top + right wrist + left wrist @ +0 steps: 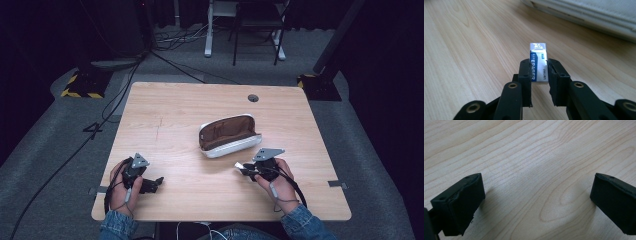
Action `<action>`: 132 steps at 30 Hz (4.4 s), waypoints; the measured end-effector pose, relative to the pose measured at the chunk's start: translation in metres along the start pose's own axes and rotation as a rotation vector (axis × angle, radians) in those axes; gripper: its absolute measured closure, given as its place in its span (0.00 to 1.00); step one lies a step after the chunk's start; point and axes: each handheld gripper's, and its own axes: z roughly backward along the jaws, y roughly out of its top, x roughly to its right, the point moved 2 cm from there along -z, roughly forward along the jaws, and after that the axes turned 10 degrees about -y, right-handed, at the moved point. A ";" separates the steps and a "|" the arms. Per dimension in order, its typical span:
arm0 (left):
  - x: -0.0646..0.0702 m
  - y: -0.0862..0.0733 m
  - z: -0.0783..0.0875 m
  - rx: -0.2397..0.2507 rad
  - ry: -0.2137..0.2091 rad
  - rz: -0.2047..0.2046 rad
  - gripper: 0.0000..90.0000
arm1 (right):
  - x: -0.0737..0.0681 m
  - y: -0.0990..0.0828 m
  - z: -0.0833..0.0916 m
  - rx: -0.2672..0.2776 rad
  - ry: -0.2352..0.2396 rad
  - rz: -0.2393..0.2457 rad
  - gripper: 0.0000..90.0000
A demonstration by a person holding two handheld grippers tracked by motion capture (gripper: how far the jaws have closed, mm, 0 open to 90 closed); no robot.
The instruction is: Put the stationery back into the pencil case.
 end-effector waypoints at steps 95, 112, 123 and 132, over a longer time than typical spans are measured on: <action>0.000 0.000 0.000 0.000 0.000 0.000 0.00 | 0.056 0.119 -0.017 0.015 -0.033 0.063 0.82; 0.000 0.000 0.000 0.000 0.000 0.000 0.00 | 0.058 0.114 -0.044 -0.076 -0.035 0.077 0.82; 0.000 0.000 0.000 0.000 0.000 0.000 0.00 | 0.057 0.112 -0.051 -0.082 -0.043 0.059 0.69; 0.000 0.000 0.000 0.000 0.000 -0.001 0.00 | 0.060 0.115 -0.039 -0.001 -0.084 0.051 0.52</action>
